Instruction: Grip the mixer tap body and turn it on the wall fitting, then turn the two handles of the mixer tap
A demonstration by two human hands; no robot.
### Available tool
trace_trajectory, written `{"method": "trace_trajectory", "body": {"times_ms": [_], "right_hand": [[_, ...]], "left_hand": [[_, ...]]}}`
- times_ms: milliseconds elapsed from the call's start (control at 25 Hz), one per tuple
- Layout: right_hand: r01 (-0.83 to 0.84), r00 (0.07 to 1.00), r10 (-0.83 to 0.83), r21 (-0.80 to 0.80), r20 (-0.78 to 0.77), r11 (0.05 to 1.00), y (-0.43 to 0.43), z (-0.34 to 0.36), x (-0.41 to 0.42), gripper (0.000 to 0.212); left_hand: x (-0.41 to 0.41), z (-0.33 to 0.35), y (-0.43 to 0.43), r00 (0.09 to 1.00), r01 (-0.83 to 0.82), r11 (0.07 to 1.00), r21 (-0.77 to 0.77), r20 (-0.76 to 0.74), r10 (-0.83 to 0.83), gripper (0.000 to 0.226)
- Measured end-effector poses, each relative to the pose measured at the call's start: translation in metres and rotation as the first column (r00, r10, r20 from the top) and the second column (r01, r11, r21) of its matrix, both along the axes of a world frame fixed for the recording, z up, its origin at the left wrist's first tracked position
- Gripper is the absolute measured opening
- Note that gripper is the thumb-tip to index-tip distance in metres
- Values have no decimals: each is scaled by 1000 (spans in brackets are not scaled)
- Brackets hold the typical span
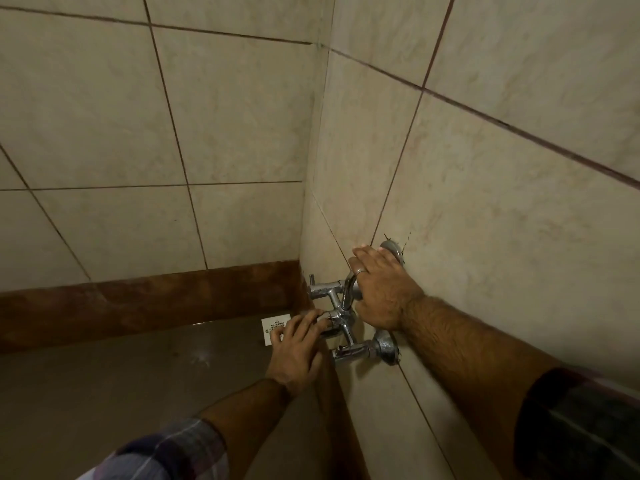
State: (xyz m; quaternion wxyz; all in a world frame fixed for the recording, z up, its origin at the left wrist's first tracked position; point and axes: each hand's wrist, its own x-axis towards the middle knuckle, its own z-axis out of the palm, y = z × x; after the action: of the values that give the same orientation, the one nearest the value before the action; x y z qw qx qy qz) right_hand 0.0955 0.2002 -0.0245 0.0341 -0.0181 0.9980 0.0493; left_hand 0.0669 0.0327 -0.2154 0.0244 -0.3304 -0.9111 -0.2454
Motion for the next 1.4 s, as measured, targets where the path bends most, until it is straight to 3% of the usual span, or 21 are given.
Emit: {"method": "trace_trajectory", "body": {"times_ms": [680, 1000, 1200, 1280, 1400], "right_hand": [[-2, 1000, 3, 39, -19, 999, 0, -4, 0, 82], [-4, 999, 6, 59, -35, 998, -1, -2, 3, 78], [-5, 1000, 6, 133, -6, 991, -2, 3, 2, 84], [-6, 1000, 7, 89, -9, 996, -5, 4, 6, 88], [-12, 997, -3, -188, -83, 982, -22, -10, 40, 83]], "left_hand": [[2, 6, -9, 997, 55, 982, -183, -51, -65, 70], [-2, 2, -13, 989, 86, 957, -277, -92, -115, 95], [-14, 11, -21, 969, 138, 881, -452, -123, -215, 100], [-14, 23, -23, 967, 164, 849, -502, -87, -239, 97], [-13, 45, -27, 957, 212, 797, -566, -45, -287, 91]]}}
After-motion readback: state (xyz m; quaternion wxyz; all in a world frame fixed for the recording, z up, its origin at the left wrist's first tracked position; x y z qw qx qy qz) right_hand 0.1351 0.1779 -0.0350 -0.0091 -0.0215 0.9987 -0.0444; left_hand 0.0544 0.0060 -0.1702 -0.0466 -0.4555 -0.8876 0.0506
